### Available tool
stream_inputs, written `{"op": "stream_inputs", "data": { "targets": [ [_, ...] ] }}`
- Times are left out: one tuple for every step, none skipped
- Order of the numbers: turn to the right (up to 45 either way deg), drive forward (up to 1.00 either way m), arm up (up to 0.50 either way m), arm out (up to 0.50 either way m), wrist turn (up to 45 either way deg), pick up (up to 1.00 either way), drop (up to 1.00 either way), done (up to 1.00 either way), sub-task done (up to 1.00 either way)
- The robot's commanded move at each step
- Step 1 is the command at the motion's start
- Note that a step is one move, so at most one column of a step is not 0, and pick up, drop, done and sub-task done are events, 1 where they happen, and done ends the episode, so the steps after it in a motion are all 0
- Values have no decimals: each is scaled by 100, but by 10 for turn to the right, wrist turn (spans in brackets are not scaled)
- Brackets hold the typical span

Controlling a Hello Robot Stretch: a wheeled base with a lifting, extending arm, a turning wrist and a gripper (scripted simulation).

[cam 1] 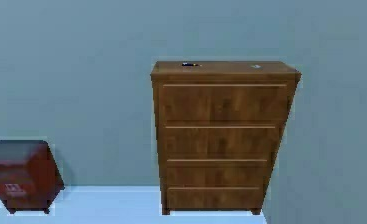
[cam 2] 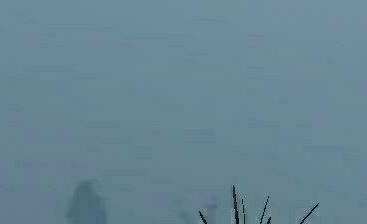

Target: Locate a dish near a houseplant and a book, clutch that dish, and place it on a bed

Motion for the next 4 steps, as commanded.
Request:
{"op": "stream_inputs", "data": {
  "targets": [
    [-330, 0, 0, 0, 0, 0, 0, 0, 0],
    [0, 30, 0, 0, 0, 0, 0, 0, 0],
    [-450, 0, 0, 0, 0, 0, 0, 0, 0],
    [-150, 0, 0, 0, 0, 0, 0, 0, 0]
  ]
}}
